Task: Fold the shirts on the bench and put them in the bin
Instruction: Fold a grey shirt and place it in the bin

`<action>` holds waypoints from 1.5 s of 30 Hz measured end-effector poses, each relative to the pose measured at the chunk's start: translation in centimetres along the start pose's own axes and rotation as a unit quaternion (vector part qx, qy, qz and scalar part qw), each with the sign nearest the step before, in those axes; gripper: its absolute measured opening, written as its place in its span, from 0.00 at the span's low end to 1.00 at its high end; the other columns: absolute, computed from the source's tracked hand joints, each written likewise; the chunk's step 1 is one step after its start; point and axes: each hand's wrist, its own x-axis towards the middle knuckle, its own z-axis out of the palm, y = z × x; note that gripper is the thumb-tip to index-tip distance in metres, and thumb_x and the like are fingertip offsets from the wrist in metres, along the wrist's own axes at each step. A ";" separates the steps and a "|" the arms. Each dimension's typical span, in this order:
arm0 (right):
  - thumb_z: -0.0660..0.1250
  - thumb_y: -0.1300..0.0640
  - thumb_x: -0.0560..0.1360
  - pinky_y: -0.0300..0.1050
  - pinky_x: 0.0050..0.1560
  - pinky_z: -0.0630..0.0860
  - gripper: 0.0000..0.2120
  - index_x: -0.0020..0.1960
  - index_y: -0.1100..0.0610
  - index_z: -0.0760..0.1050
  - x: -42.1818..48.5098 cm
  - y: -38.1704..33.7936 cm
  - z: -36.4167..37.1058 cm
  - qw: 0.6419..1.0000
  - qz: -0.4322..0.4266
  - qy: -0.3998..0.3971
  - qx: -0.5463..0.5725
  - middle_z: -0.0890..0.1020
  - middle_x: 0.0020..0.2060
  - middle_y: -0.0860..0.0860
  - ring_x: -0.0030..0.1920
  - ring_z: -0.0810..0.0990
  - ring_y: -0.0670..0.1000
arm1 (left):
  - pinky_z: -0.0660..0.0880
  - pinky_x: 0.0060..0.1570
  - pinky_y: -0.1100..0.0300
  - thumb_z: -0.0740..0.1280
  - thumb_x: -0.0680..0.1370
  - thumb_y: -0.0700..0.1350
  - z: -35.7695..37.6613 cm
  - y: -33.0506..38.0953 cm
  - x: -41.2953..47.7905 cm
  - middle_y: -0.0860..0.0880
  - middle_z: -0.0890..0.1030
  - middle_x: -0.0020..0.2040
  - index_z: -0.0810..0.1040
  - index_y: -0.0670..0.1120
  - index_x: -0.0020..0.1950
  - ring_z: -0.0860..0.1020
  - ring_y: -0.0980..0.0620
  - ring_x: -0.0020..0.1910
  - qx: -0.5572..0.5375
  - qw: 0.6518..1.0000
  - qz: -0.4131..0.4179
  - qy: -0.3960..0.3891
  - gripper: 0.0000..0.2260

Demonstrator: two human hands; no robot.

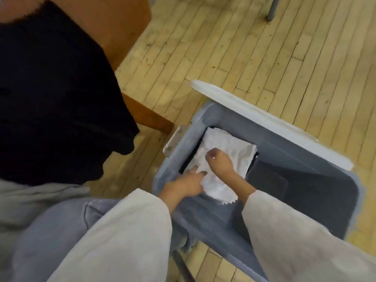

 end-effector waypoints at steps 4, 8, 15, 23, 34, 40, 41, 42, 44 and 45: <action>0.60 0.59 0.77 0.48 0.40 0.75 0.13 0.40 0.68 0.75 -7.0 -9.3 -3.1 0.993 -0.048 0.014 0.106 0.80 0.37 0.62 0.40 0.78 0.60 | 0.72 0.48 0.53 0.58 0.78 0.36 -5.5 1.2 -7.4 0.38 0.77 0.58 0.75 0.36 0.60 0.76 0.41 0.54 -0.172 0.962 0.006 0.211 0.12; 0.60 0.60 0.78 0.49 0.43 0.71 0.13 0.36 0.61 0.72 -15.1 -17.0 -4.7 0.972 -0.081 -0.007 0.219 0.76 0.34 0.57 0.39 0.75 0.55 | 0.67 0.39 0.58 0.61 0.77 0.37 -6.8 0.5 -18.7 0.47 0.75 0.44 0.79 0.38 0.47 0.77 0.44 0.46 -0.249 0.885 0.065 0.389 0.07; 0.60 0.62 0.79 0.36 0.27 0.74 0.09 0.42 0.63 0.75 -30.4 -30.4 2.6 0.933 -0.237 -0.176 0.205 0.79 0.27 0.49 0.28 0.78 0.45 | 0.70 0.45 0.68 0.63 0.78 0.38 -0.8 -10.5 -37.2 0.54 0.76 0.47 0.78 0.45 0.53 0.75 0.58 0.45 -0.332 0.737 0.049 0.587 0.07; 0.62 0.56 0.78 0.40 0.42 0.75 0.06 0.46 0.57 0.76 -40.1 -39.3 17.7 0.912 -0.270 -0.309 -0.015 0.80 0.43 0.52 0.42 0.78 0.48 | 0.66 0.61 0.61 0.62 0.79 0.41 11.5 -25.2 -48.1 0.47 0.71 0.64 0.72 0.44 0.65 0.72 0.50 0.62 -0.358 0.678 -0.126 0.629 0.14; 0.65 0.49 0.75 0.38 0.48 0.70 0.12 0.55 0.53 0.72 -41.3 -41.4 27.3 0.929 -0.322 -0.156 -0.096 0.79 0.51 0.53 0.50 0.77 0.50 | 0.69 0.50 0.58 0.64 0.76 0.55 13.6 -30.6 -47.6 0.46 0.68 0.61 0.61 0.48 0.70 0.70 0.45 0.59 -0.307 0.659 -0.330 0.602 0.26; 0.64 0.56 0.75 0.27 0.27 0.65 0.13 0.32 0.50 0.71 -39.4 -42.3 29.2 0.880 -0.381 -0.226 -0.171 0.74 0.24 0.46 0.23 0.71 0.37 | 0.72 0.54 0.57 0.60 0.79 0.45 13.8 -33.4 -47.9 0.47 0.74 0.56 0.72 0.47 0.58 0.76 0.48 0.55 -0.347 0.621 -0.342 0.614 0.08; 0.64 0.57 0.75 0.29 0.28 0.69 0.11 0.34 0.50 0.73 -39.2 -42.3 28.9 0.883 -0.372 -0.239 -0.155 0.75 0.28 0.45 0.24 0.72 0.37 | 0.72 0.53 0.55 0.61 0.79 0.45 13.9 -33.9 -48.1 0.46 0.77 0.53 0.73 0.46 0.51 0.77 0.47 0.53 -0.395 0.589 -0.330 0.623 0.05; 0.64 0.58 0.74 0.32 0.33 0.73 0.09 0.37 0.49 0.75 -38.7 -42.3 28.6 0.889 -0.367 -0.238 -0.136 0.78 0.32 0.46 0.27 0.74 0.38 | 0.72 0.51 0.54 0.62 0.79 0.45 14.1 -34.5 -48.2 0.45 0.79 0.48 0.74 0.43 0.47 0.77 0.46 0.50 -0.460 0.539 -0.314 0.632 0.06; 0.63 0.59 0.75 0.35 0.45 0.74 0.06 0.45 0.51 0.79 -37.2 -41.9 27.7 0.905 -0.376 -0.171 -0.099 0.82 0.42 0.48 0.40 0.78 0.43 | 0.72 0.50 0.50 0.59 0.80 0.43 14.6 -35.9 -48.6 0.41 0.79 0.45 0.75 0.39 0.44 0.77 0.42 0.48 -0.612 0.416 -0.266 0.618 0.10; 0.62 0.59 0.76 0.34 0.49 0.72 0.06 0.49 0.52 0.78 -36.2 -41.7 27.1 0.914 -0.378 -0.127 -0.077 0.81 0.46 0.49 0.45 0.77 0.44 | 0.73 0.51 0.47 0.57 0.79 0.42 14.8 -36.4 -48.8 0.40 0.78 0.43 0.75 0.38 0.42 0.77 0.40 0.47 -0.673 0.339 -0.233 0.614 0.11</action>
